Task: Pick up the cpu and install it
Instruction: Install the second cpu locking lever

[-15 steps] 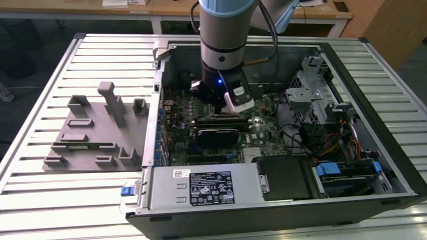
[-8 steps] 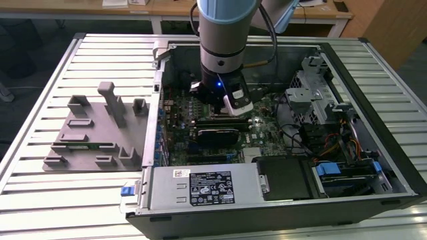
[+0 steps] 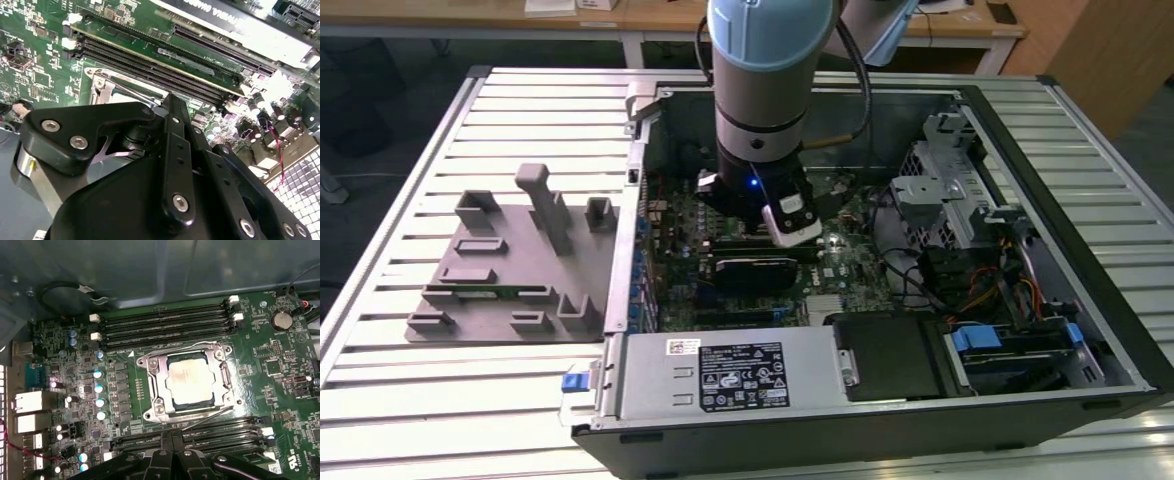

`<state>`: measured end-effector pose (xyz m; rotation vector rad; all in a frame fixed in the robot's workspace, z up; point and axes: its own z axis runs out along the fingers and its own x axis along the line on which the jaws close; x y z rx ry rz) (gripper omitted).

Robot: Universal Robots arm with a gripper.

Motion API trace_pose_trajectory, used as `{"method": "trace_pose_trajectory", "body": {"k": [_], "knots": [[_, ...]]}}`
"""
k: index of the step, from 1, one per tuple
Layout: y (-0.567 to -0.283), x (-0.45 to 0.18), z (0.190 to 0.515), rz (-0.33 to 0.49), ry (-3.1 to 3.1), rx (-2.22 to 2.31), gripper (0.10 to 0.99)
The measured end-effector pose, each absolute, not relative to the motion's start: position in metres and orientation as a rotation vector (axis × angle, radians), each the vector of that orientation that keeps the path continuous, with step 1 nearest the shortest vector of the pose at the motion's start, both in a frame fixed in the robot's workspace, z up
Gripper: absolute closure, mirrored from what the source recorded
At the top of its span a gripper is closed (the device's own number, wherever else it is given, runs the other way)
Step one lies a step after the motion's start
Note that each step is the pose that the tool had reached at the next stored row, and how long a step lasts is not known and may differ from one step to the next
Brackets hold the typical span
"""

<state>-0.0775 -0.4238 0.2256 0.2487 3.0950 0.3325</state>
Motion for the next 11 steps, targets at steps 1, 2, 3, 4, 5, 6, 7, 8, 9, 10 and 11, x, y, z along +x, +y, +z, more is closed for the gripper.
{"method": "trace_pose_trajectory", "body": {"k": [1, 2, 3, 4, 5, 6, 7, 8, 9, 10, 11], "knots": [[-0.425, -0.078, 0.225, 0.344, 3.094, 0.249, 0.980], [-0.426, -0.079, 0.225, 0.357, 3.094, 0.249, 0.980], [-0.427, -0.079, 0.224, 0.376, 3.092, 0.249, 0.980], [-0.428, -0.079, 0.224, 0.394, 3.091, 0.250, 0.980], [-0.428, -0.079, 0.223, 0.409, 3.090, 0.250, 0.980], [-0.428, -0.079, 0.223, 0.419, 3.089, 0.250, 0.980], [-0.428, -0.079, 0.221, 0.425, 3.088, 0.250, 0.980], [-0.429, -0.079, 0.219, 0.428, 3.088, 0.250, 0.980], [-0.429, -0.079, 0.218, 0.429, 3.088, 0.250, 0.980], [-0.429, -0.079, 0.216, 0.431, 3.088, 0.250, 0.980], [-0.429, -0.079, 0.214, 0.433, 3.088, 0.250, 0.980]]}}
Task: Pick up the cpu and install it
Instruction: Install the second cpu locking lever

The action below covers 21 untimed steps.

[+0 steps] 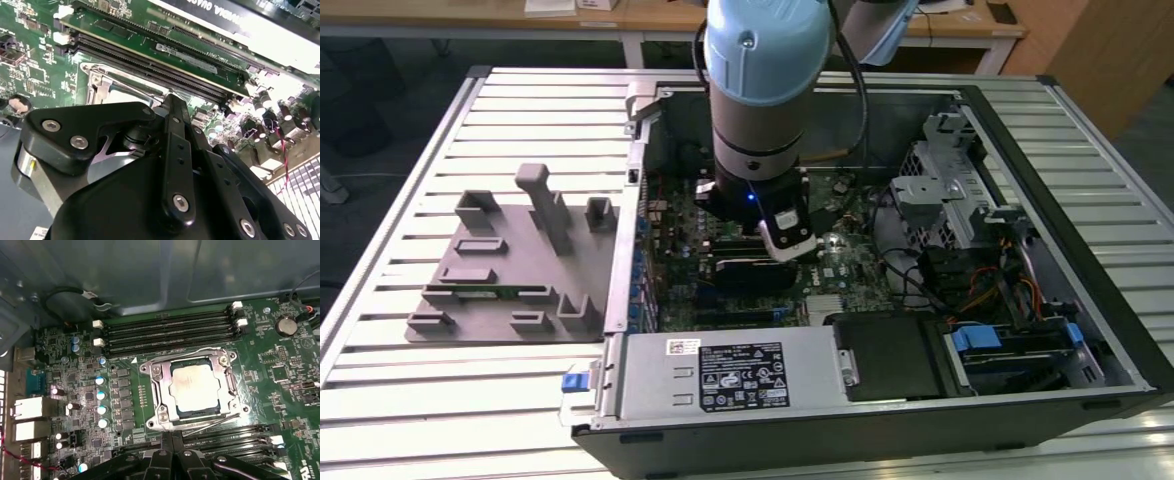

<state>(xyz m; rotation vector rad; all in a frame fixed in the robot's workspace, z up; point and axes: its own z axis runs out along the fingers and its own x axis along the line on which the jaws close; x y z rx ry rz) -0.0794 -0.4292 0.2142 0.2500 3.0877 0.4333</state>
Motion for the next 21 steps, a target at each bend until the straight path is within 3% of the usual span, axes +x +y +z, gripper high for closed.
{"method": "trace_pose_trajectory", "body": {"k": [21], "knots": [[-0.429, -0.088, 0.193, 0.501, 3.081, 0.251, 0.980]]}}
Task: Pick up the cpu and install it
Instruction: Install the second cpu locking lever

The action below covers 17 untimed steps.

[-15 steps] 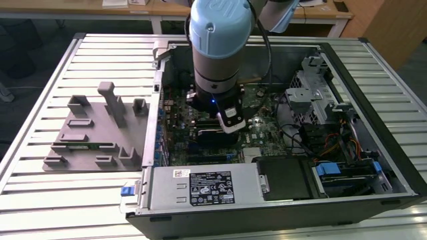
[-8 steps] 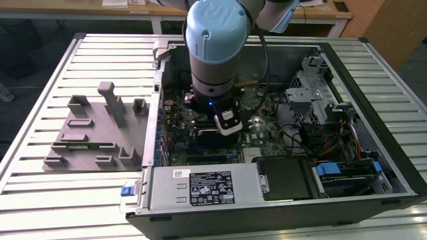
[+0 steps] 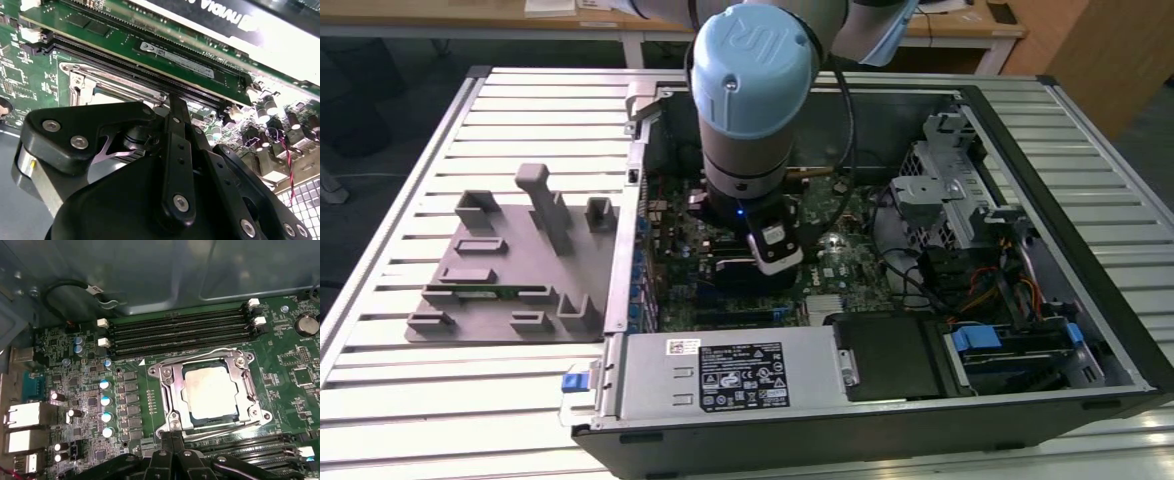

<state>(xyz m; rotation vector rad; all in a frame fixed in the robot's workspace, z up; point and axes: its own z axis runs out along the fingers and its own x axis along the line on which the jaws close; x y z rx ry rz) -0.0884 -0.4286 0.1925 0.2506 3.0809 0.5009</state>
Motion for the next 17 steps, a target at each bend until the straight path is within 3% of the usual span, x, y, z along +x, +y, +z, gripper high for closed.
{"method": "trace_pose_trajectory", "body": {"k": [17], "knots": [[-0.4249, -0.0935, 0.1871, 0.502, 3.081, 0.250, 0.980]]}}
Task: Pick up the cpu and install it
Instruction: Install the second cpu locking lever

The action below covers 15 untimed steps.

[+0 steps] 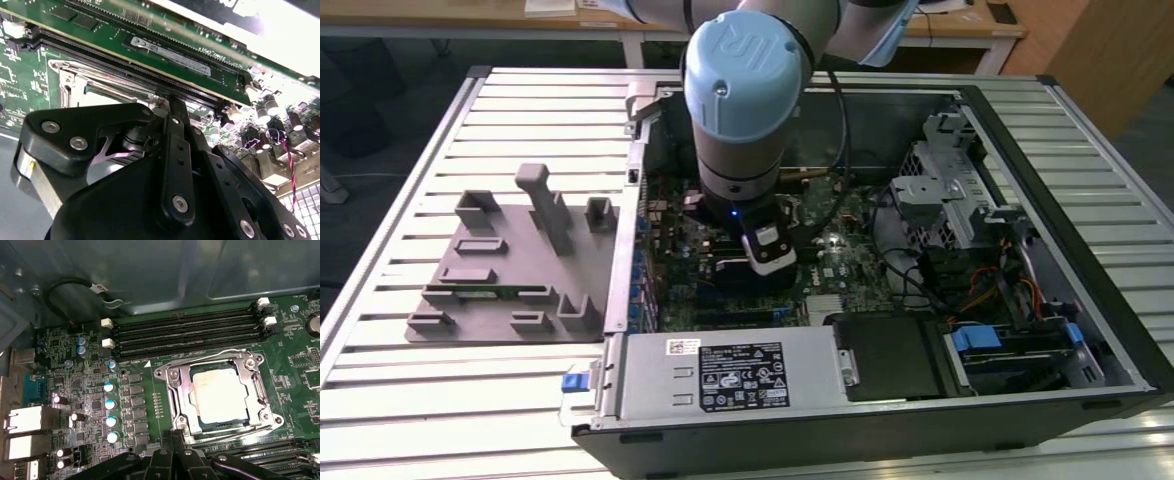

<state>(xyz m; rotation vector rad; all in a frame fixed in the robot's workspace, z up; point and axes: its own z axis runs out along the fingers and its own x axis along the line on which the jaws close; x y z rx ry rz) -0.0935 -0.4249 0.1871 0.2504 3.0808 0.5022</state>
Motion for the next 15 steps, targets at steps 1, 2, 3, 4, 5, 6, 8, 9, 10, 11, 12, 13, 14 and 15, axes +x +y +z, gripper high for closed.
{"method": "trace_pose_trajectory", "body": {"k": [1, 2, 3, 4, 5, 6, 8, 9, 10, 11, 12, 13, 14, 15], "knots": [[-0.425, -0.093, 0.188, 0.502, 3.080, 0.250, 0.980], [-0.425, -0.093, 0.190, 0.504, 3.079, 0.250, 0.980], [-0.425, -0.093, 0.193, 0.503, 3.079, 0.250, 0.980], [-0.425, -0.094, 0.196, 0.502, 3.079, 0.250, 0.980], [-0.425, -0.094, 0.198, 0.503, 3.078, 0.250, 0.980], [-0.425, -0.094, 0.201, 0.502, 3.076, 0.249, 0.980], [-0.425, -0.094, 0.205, 0.500, 3.073, 0.248, 0.980], [-0.425, -0.094, 0.207, 0.498, 3.072, 0.247, 0.980], [-0.425, -0.094, 0.209, 0.494, 3.072, 0.247, 0.980], [-0.425, -0.094, 0.211, 0.487, 3.072, 0.247, 0.980], [-0.425, -0.094, 0.212, 0.478, 3.072, 0.246, 0.980], [-0.424, -0.094, 0.213, 0.464, 3.072, 0.246, 0.980], [-0.424, -0.094, 0.213, 0.446, 3.073, 0.246, 0.980], [-0.424, -0.094, 0.213, 0.428, 3.075, 0.247, 0.980]]}}
